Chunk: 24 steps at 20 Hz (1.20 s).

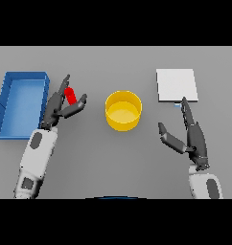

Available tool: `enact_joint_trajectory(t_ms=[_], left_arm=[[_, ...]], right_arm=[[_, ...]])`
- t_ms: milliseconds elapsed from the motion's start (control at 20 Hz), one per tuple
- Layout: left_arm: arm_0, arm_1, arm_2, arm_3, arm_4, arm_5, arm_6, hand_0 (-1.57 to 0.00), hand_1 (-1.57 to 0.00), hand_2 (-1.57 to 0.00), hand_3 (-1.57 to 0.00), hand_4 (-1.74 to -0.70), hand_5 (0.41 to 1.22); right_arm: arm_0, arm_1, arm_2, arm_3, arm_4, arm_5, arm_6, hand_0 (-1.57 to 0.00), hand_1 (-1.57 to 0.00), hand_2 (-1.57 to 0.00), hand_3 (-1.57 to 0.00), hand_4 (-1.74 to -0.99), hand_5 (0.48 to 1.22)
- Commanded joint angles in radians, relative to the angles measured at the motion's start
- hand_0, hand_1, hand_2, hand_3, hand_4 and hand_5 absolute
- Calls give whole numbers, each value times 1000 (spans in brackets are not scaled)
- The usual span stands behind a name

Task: Pick up the red beaker and tilt it to pour out 1 green nut into yellow bowl. Pick up the yellow bowl and place it on the metallic measuring scale.

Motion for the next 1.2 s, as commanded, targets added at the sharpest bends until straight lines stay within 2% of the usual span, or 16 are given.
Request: enact_joint_trajectory(t_ms=[0, 250, 300, 350, 400, 450, 500, 550, 650, 700, 750, 850, 1000, 1150], left_arm=[[-1, 0, 2, 4, 7, -9, -15, 1, 1, 1, 1, -1297, 686], [-61, -13, 41, 101, 32, -7, -69, 1, 1, 0, 1, -1348, 704], [-66, -26, 47, 104, 39, 2, -84, 1, -26, -67, -31, -1378, 724], [-77, -36, 58, 111, 49, 11, -87, -119, -146, -182, -124, -1410, 750], [-74, -41, 64, 107, 61, 8, -84, -285, -328, -364, -292, -1449, 783], [-89, -36, 74, 117, 61, 22, -57, -441, -481, -523, -547, -1448, 871], [-94, -38, 68, 134, 42, 43, -59, -662, -699, -733, -724, -1500, 941], [-100, -39, 63, 134, 33, 49, -51, -844, -874, -900, -838, -1541, 997], [-96, -38, 44, 144, 22, 45, -102, -1106, -1125, -1142, -974, -1603, 1078], [-106, -30, 38, 152, 16, 43, -85, -1199, -1214, -1228, -1093, -1571, 1106], [-113, -36, 32, 151, 12, 38, -60, -1273, -1285, -1296, -1189, -1544, 1129], [-102, -44, 35, 144, 9, 41, -67, -1380, -1388, -1395, -1326, -1505, 1162], [-105, -49, 48, 129, 40, 60, -94, -1473, -1477, -1481, -1446, -1620, 1140], [-101, -58, 49, 75, 73, 82, -95, -1521, -1523, -1525, -1507, -1679, 1122]], right_arm=[[-2, 4, 5, 2, 3, -1, -1, 1, 1, 1, 1, -1268, 639], [-6, 2, 7, -6, 18, -10, 3, 1, 1, 1, 1, -1261, 641], [-4, 0, 5, -5, 16, -9, 2, 1, 1, 1, 1, -1259, 642], [-9, 0, 2, -2, 14, -9, 9, 1, 1, 1, 1, -1260, 642], [-18, -4, -1, -1, 15, -11, 12, 1, 1, 1, 1, -1258, 644], [-12, -4, -2, 5, 15, -12, 9, 1, 1, 1, 1, -1257, 645], [2, -9, -1, -1, 16, -8, 2, 1, 1, 1, 1, -1255, 644], [2, -2, 4, -2, 17, -8, 3, 1, 1, 1, 1, -1256, 646], [6, 4, 7, -3, 20, -12, 1, 1, 1, 1, 1, -1252, 644], [-2, 6, 6, 3, 23, -17, 8, 1, 1, 1, 1, -1250, 643], [-4, 10, 6, 3, 19, -16, 10, 1, 1, 1, 1, -1254, 644], [-7, 7, 1, 13, 18, -17, 14, 1, 1, 1, 1, -1257, 645], [7, 5, -1, -8, -3, -3, 3, 1, 1, 1, 1, -1260, 643], [3, -1, -3, 2, 8, -9, -1, 1, 1, 1, 1, -1258, 646]])
